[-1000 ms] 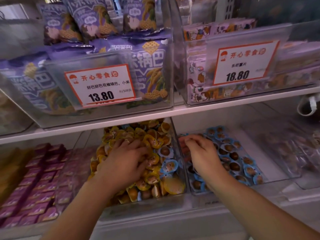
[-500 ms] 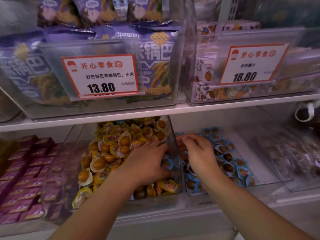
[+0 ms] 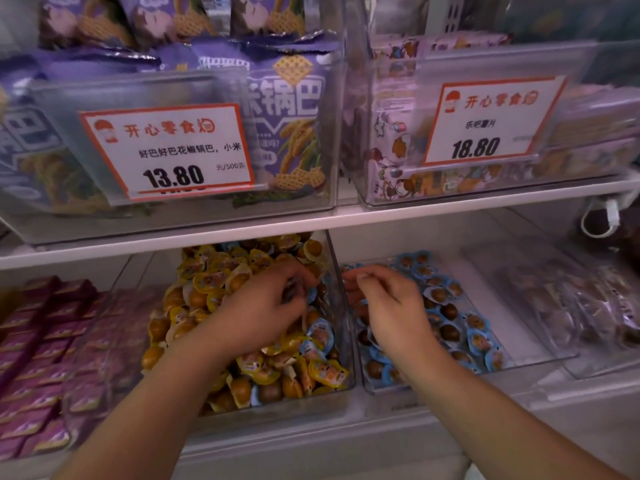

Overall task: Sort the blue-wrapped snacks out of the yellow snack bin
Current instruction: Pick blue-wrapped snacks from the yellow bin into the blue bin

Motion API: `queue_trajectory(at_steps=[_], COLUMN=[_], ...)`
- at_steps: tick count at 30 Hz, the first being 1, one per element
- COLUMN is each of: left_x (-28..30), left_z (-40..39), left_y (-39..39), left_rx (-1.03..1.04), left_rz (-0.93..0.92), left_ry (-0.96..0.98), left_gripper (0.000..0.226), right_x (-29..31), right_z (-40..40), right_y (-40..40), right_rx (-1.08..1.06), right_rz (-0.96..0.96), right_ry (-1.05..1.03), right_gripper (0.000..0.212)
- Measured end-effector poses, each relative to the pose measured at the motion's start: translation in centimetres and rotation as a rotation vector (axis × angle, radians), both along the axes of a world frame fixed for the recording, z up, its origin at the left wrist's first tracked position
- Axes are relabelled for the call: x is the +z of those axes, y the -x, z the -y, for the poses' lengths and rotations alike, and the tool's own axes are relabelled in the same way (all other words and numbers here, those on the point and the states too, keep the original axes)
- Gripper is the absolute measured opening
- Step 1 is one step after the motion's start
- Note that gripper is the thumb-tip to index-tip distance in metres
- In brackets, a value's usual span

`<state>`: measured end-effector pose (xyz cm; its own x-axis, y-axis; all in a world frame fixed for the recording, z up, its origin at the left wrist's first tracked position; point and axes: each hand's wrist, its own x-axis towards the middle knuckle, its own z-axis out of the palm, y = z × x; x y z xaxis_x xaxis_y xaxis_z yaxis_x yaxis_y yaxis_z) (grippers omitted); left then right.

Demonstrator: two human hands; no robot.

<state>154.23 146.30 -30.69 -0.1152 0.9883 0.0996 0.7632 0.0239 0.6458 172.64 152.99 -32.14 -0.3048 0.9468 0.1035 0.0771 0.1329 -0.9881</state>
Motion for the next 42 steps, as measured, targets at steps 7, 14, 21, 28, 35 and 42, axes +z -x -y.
queue_trajectory(at_steps=[7,14,21,28,35,42], left_x=[-0.5,0.1,0.2,4.4,3.4,3.2], left_z=[0.4,0.4,1.4,2.5,2.6,1.5], left_y=[-1.5,-0.3,-0.9,-4.9,-10.3,-11.4], left_rx=[-0.117,-0.172,-0.050,0.059,-0.138,-0.150], left_rz=[-0.450,-0.249,-0.103,0.222,-0.203,-0.229], left_ry=[0.169,0.326,0.031,-0.337,-0.340,-0.268], left_gripper=[0.053,0.030,0.008,0.009,0.058,0.106], right_x=[0.2,0.4,0.5,4.0,6.2,5.2], right_z=[0.5,0.7,0.5,3.0,4.6,3.2], right_y=[-0.1,-0.5,-0.3,-1.8,-4.1,-5.6], right_rx=[-0.018,-0.006,0.009,-0.055,0.303,0.322], right_rz=[0.027,0.058,0.072,-0.268,-0.678,-0.559], right_ry=[-0.049,-0.036,-0.059,0.087,0.773,0.727], right_gripper=[0.027,0.026,0.024,0.022,0.044,0.034])
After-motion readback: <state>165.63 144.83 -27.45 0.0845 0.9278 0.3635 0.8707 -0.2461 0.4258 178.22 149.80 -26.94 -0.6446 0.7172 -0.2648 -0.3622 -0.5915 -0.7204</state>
